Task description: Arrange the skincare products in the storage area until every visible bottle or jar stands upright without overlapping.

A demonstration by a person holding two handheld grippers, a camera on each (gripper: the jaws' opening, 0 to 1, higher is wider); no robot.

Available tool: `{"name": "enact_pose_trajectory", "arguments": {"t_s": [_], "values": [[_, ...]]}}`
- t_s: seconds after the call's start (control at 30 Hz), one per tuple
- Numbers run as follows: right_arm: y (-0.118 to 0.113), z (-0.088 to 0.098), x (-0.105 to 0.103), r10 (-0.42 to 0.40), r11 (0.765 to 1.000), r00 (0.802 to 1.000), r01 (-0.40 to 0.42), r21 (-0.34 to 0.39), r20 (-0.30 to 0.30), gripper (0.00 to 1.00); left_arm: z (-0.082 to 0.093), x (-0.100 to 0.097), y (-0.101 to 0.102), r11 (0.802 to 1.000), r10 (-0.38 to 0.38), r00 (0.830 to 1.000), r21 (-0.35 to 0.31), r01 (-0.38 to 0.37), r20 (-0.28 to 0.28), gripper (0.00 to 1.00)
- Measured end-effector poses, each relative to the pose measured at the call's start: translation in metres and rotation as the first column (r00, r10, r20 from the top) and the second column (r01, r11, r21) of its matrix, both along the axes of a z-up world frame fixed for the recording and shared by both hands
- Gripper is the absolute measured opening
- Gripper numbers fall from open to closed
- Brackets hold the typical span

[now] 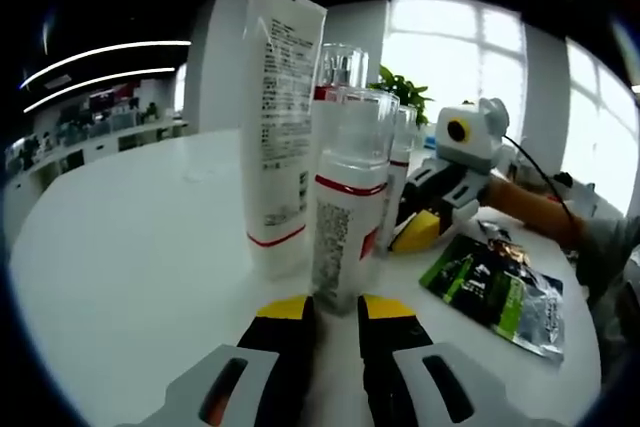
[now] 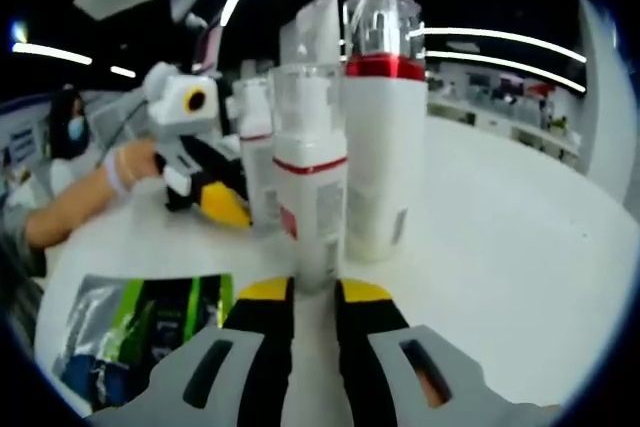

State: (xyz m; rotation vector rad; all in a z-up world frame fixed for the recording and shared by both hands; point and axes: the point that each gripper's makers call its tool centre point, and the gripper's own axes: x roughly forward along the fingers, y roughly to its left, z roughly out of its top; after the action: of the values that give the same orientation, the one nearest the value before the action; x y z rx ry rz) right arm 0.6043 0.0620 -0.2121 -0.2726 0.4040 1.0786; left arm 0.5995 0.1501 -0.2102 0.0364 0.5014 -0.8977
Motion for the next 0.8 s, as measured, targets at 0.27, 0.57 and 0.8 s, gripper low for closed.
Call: {"name": "enact_pose_trajectory", "arguments": {"t_s": [0.27,0.57,0.8], "values": [[0.001,0.001,0.001,-0.007,1.000,1.000,0.007,-0.001,-0.001,0.16,0.000,-0.003,-0.003,1.000,0.012,1.000,0.021,-0.011,0.000,0.18],[0.006,0.001,-0.011,0.069,0.998,0.997,-0.068,0.013,-0.046,0.40,0.001,-0.003,-0.003,1.000,0.019,1.000,0.007,-0.019,-0.003,0.19],[0.007,0.011,-0.036,0.195,0.979,0.970,-0.184,0.082,-0.147,0.82,0.022,-0.003,0.005,0.994,0.022,1.000,-0.110,-0.021,0.007,0.28]]}}
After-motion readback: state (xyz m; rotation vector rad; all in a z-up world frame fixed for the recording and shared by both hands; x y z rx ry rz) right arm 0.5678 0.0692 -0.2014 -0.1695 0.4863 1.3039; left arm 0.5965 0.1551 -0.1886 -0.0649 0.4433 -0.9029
